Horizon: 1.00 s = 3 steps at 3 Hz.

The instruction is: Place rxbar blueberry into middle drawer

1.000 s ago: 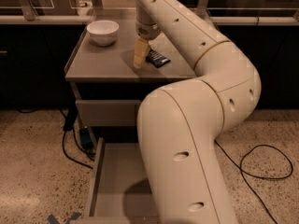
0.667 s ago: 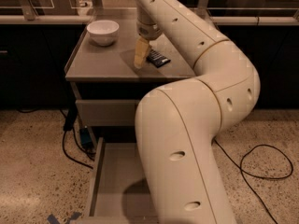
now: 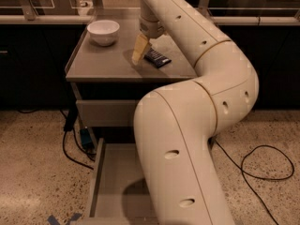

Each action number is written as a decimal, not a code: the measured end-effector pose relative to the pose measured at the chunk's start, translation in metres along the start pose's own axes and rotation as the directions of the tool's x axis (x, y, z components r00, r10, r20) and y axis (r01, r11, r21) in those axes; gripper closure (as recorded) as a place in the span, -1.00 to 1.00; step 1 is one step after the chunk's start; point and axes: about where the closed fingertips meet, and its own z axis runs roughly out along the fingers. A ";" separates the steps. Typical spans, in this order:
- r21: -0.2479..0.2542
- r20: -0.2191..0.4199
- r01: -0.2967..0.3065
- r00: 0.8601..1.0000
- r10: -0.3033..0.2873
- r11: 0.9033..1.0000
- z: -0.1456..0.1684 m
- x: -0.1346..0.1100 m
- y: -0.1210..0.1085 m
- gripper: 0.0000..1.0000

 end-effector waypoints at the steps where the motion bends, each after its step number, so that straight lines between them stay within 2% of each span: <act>1: -0.026 0.008 -0.002 1.000 0.002 1.000 0.010 0.000 0.001 -1.00; 2: -0.146 0.053 -0.021 0.998 0.029 0.989 0.023 -0.001 0.010 -1.00; 3: -0.133 0.068 -0.019 0.997 0.028 0.991 0.028 -0.007 0.008 -1.00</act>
Offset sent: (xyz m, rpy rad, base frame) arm 0.0008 -0.0038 -0.0092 0.2381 0.2180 0.0095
